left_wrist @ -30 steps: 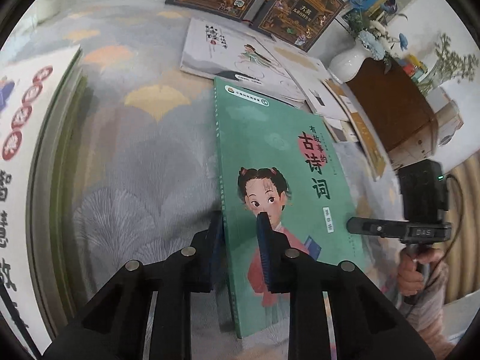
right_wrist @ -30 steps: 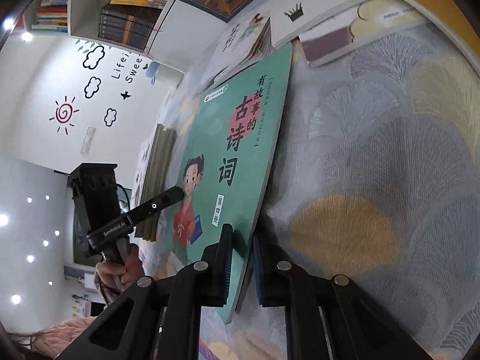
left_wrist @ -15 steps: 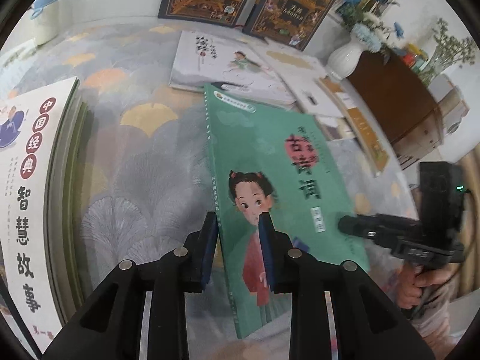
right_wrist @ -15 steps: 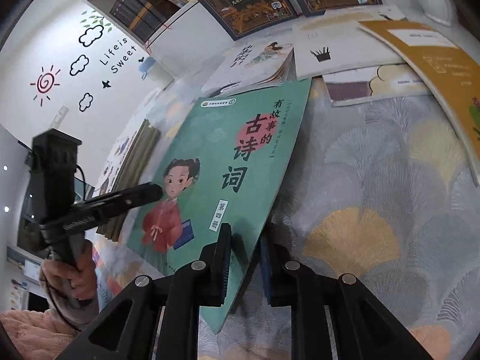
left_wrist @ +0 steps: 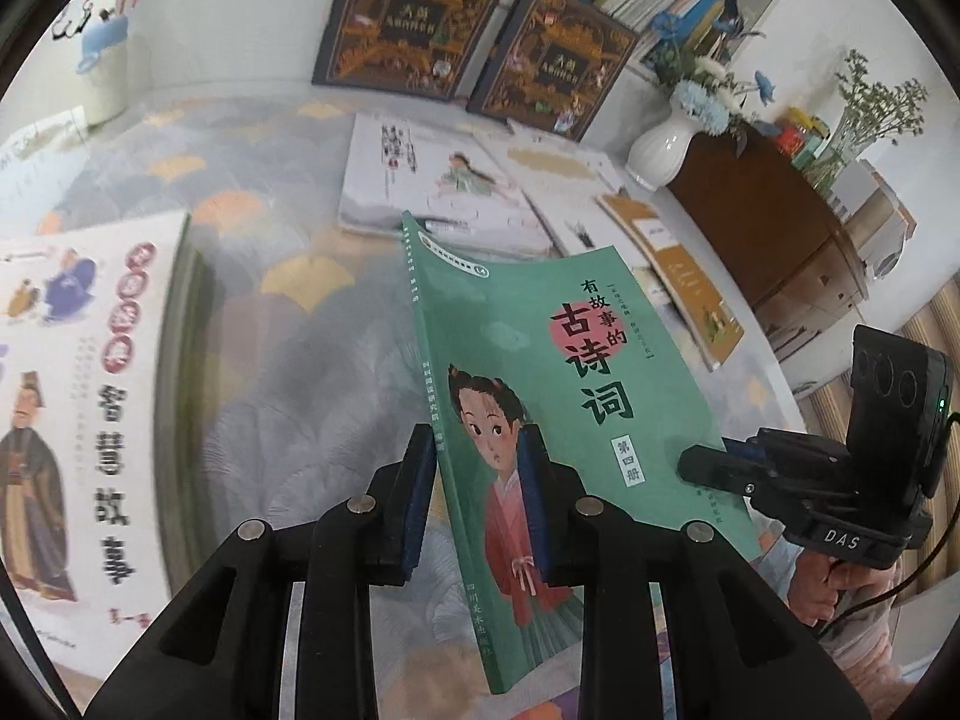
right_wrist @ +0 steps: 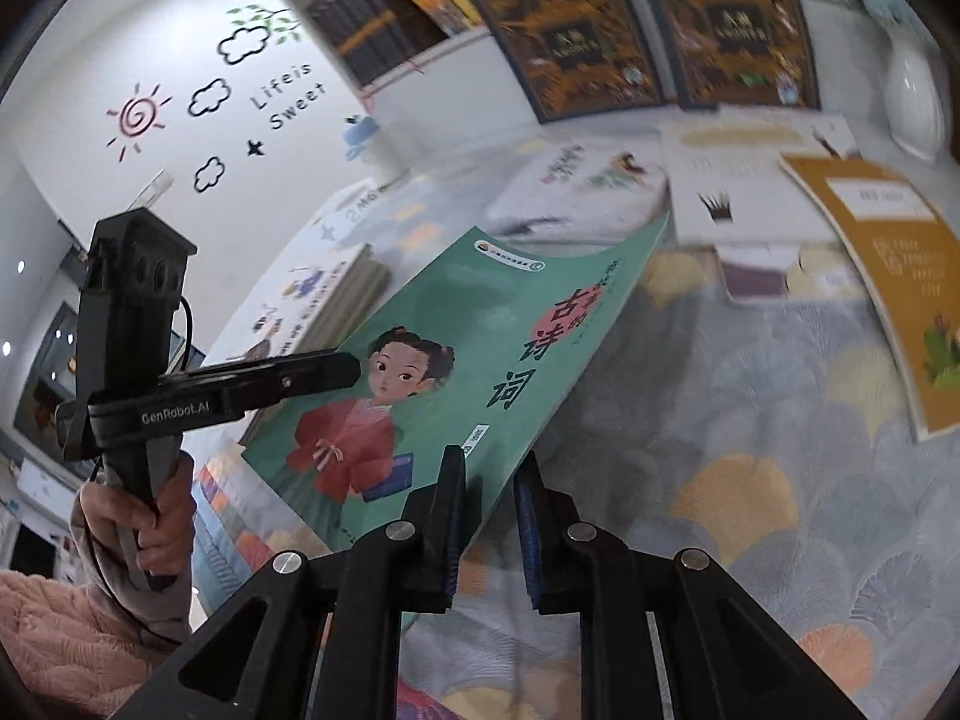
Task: Organize books
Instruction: 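Lift the teal book off the pile with both grippers, then carry the teal book onto the white book and open both grippers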
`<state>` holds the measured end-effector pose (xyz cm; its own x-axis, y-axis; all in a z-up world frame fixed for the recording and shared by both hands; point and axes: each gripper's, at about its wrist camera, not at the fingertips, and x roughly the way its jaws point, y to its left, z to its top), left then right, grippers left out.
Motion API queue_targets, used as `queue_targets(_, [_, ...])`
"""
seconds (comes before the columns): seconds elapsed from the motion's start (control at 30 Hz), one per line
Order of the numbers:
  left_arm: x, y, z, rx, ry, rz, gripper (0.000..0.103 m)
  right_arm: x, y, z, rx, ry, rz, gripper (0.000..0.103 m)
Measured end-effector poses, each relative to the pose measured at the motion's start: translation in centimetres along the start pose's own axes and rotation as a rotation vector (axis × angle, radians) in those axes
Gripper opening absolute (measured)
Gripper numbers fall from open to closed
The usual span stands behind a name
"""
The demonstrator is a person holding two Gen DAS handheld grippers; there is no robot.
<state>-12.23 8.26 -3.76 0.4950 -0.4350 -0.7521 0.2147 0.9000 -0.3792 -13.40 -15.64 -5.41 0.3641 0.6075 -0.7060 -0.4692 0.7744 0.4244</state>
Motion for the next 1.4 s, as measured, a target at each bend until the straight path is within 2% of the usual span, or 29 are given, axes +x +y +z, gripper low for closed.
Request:
queue_targets(0.4, [-5.0, 1.0, 0.8, 0.001, -0.161, 0.049, 0.026, -0.5, 4.8, 2.1, -0.101, -0.079, 0.027, 0.016])
queue_targets(0.8, [-9.2, 5.5, 0.9, -0.105, -0.297, 0.119, 0.026, 0.7, 10.3, 5.1, -0.223, -0.128, 0.074, 0.017])
queue_targets(1.03, [-11.8, 9.2, 0.3, -0.185, -0.378, 0.175, 0.026, 3.9, 13.3, 6.7, -0.250, -0.103, 0.134, 0.017])
queue_targets(1.27, [-12.6, 13.1, -0.6, -0.285, -0.399, 0.231, 0.026, 8.6, 16.0, 7.3, -0.251, -0.045, 0.172, 0.017])
queue_targets(1.33, [-12.9, 13.8, -0.7, -0.295, -0.406, 0.244, 0.031, 9.8, 16.6, 7.3, -0.247, -0.026, 0.187, 0.017])
queue_targets(1.4, [-12.9, 14.4, -0.8, -0.303, -0.407, 0.267, 0.031, 11.1, 17.1, 7.2, -0.246, -0.005, 0.203, 0.018])
